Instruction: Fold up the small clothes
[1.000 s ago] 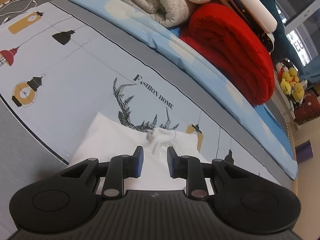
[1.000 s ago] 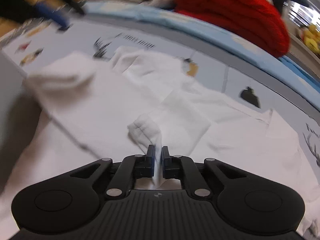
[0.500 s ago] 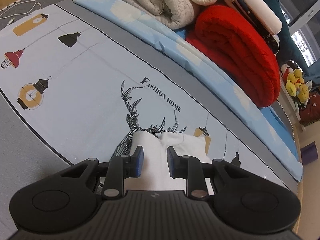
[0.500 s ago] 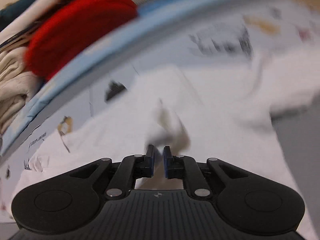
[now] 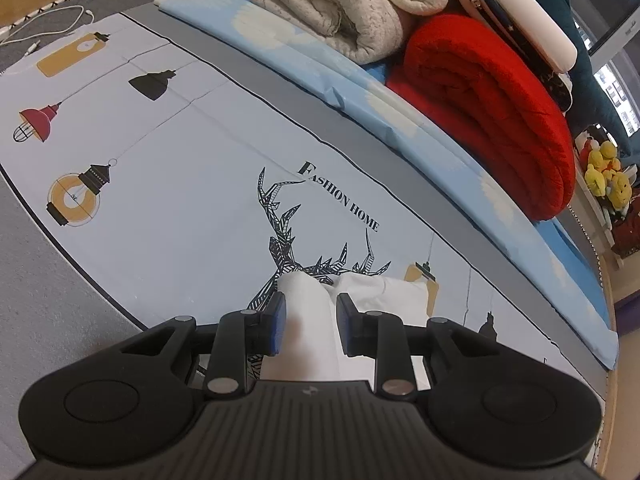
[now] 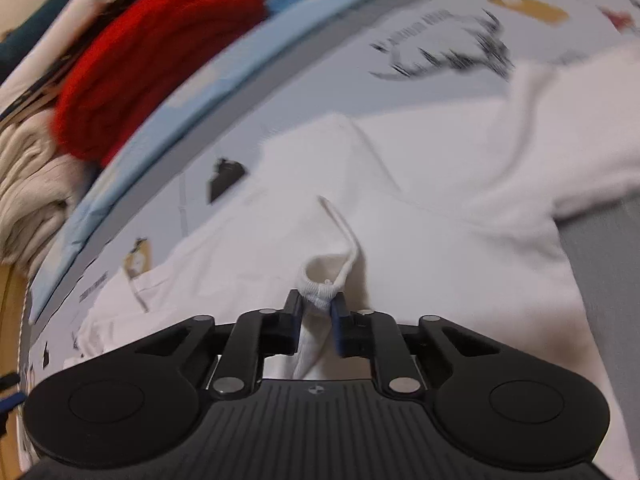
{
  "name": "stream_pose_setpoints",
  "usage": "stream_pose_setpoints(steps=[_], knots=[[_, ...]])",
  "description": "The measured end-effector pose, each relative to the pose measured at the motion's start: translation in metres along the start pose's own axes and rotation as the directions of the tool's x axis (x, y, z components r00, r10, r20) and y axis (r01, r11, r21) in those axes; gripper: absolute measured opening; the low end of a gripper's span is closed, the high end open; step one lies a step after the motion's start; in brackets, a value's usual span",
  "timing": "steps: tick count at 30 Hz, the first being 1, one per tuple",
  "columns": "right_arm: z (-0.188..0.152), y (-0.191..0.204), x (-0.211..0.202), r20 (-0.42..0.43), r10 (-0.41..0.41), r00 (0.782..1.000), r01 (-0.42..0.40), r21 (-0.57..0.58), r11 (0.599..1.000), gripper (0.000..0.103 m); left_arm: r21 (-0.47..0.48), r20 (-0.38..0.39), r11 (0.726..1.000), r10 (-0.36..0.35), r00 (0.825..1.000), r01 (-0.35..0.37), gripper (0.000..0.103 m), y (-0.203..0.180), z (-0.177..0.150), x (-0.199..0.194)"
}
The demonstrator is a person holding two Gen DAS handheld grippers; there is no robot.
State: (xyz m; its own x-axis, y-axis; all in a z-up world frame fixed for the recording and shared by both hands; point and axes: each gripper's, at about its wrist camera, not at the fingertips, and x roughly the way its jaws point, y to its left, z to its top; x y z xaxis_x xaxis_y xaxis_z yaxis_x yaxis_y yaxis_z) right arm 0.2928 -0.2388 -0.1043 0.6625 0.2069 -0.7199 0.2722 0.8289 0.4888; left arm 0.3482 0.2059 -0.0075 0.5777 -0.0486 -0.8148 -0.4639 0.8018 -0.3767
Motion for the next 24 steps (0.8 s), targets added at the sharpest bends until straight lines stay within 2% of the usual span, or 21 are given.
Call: stream_pose_setpoints(steps=[2,3,5,6,7,9,11,14,17,20,22,24], knots=[[0.005,0.008,-0.021,0.098,0.057,0.994,-0.055,-0.032,0.998,0.010,-0.001,-0.001,1.000,0.002,1.000,-0.002,0.030,0.000,0.000,0.001],[0.007,0.013,-0.037,0.177,0.106,0.978,-0.096,-0.065,0.993,0.010,0.000,-0.002,1.000,0.003,1.000,-0.003,0.030,0.000,-0.001,0.002],[0.009,0.019,-0.066,0.332,0.177,0.927,-0.140,-0.133,0.981,0.010,0.006,-0.005,1.000,0.002,1.000,-0.002,0.030,-0.002,-0.002,0.003],[0.010,0.017,-0.076,0.382,0.186,0.905,-0.141,-0.145,0.979,0.010,0.009,-0.008,1.000,0.001,1.000,-0.001,0.030,-0.002,-0.003,0.004],[0.012,0.011,-0.081,0.411,0.163,0.897,-0.119,-0.130,0.984,0.010,0.012,-0.012,1.000,-0.001,1.000,0.001,0.030,-0.003,-0.003,0.005],[0.016,-0.006,-0.076,0.406,0.030,0.914,-0.012,-0.046,0.999,0.010,0.019,-0.019,1.000,-0.005,1.000,0.005,0.030,-0.005,-0.005,0.007],[0.021,-0.026,-0.059,0.328,-0.156,0.932,0.156,0.026,0.987,0.011,0.025,-0.032,1.000,-0.011,0.999,0.011,0.030,-0.007,-0.008,0.011],[0.024,-0.056,-0.042,0.217,-0.220,0.951,0.194,0.132,0.972,0.011,0.027,-0.063,0.999,-0.023,0.998,0.024,0.030,-0.008,-0.014,0.021],[0.027,-0.059,-0.040,0.197,-0.229,0.953,0.208,0.124,0.970,0.016,0.023,-0.096,0.999,-0.030,0.995,0.032,0.030,-0.007,-0.020,0.036],[0.028,-0.052,-0.046,0.242,-0.277,0.930,0.257,0.111,0.960,0.021,-0.006,-0.127,0.998,-0.070,0.989,0.070,0.030,-0.003,-0.026,0.054],[0.028,-0.048,-0.054,0.297,-0.314,0.902,0.297,0.101,0.949,0.021,-0.035,-0.140,0.993,-0.117,0.983,0.114,0.030,-0.001,-0.028,0.063],[0.030,-0.044,-0.061,0.344,-0.325,0.881,0.309,0.101,0.946,0.021,-0.020,-0.140,0.990,-0.138,0.981,0.137,0.040,-0.004,-0.030,0.070]])
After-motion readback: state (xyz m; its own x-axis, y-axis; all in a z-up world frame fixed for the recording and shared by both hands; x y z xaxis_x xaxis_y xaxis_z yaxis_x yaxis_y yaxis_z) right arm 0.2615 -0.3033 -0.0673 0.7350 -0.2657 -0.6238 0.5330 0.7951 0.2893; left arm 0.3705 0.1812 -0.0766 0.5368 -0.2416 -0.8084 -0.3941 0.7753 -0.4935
